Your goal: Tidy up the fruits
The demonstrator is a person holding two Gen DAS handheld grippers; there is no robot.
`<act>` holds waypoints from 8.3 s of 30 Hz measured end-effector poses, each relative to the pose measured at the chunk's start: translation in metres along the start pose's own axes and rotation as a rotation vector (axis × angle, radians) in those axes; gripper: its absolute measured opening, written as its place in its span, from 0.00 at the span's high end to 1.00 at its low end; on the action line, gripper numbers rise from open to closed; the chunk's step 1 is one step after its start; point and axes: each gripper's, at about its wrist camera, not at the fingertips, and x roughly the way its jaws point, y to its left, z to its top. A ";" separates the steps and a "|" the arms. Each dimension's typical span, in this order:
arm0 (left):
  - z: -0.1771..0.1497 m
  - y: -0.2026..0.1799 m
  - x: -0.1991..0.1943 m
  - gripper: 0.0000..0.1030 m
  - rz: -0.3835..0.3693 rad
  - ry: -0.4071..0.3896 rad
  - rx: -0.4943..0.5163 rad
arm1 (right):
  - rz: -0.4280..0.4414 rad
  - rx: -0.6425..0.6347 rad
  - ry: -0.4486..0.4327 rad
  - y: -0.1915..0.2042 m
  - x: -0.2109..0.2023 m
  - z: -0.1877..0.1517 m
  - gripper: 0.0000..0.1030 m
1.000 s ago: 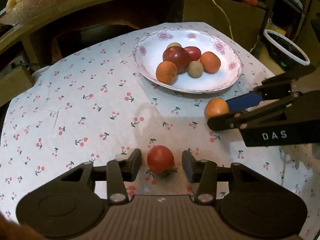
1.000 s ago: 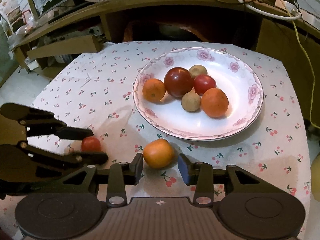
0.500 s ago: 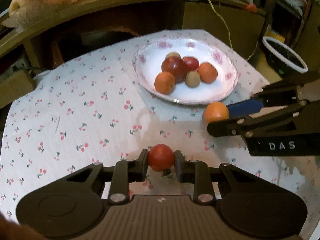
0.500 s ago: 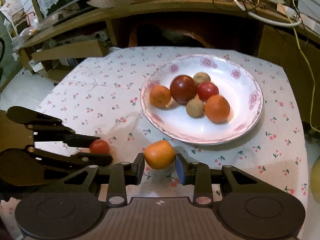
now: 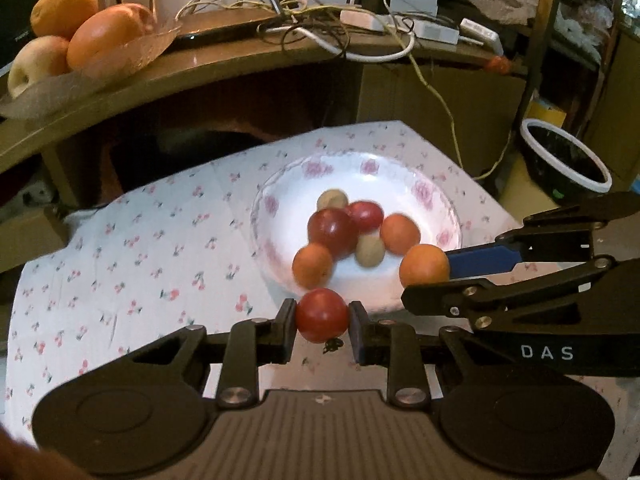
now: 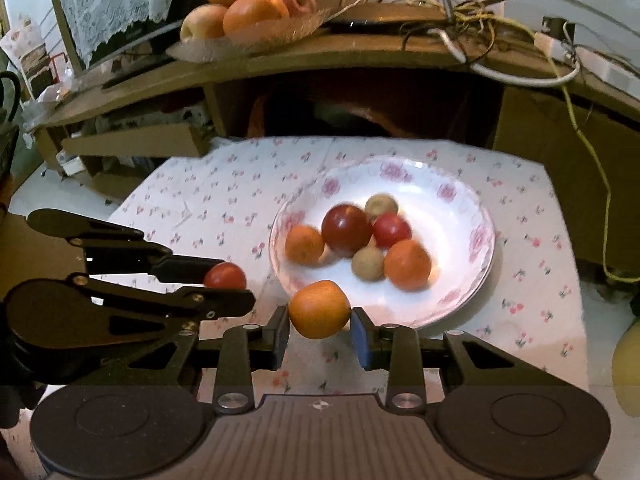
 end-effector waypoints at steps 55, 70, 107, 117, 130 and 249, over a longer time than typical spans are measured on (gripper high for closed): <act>0.011 -0.010 0.045 0.68 0.048 0.002 0.065 | -0.114 0.027 0.005 -0.030 0.032 0.003 0.66; 0.013 -0.009 0.047 0.68 0.054 0.000 0.069 | -0.118 0.020 0.005 -0.030 0.032 0.004 0.66; 0.015 -0.007 0.046 0.65 0.073 -0.007 0.056 | -0.130 0.004 0.000 -0.028 0.033 0.005 0.61; 0.015 -0.007 0.041 0.62 0.088 -0.015 0.053 | -0.130 0.009 -0.007 -0.029 0.029 0.004 0.59; 0.011 -0.005 0.026 0.47 0.129 -0.032 0.027 | -0.127 0.011 -0.026 -0.029 0.019 0.002 0.51; -0.146 -0.061 -0.136 0.00 0.314 -0.039 -0.132 | -0.198 0.081 -0.111 0.076 -0.128 -0.132 0.33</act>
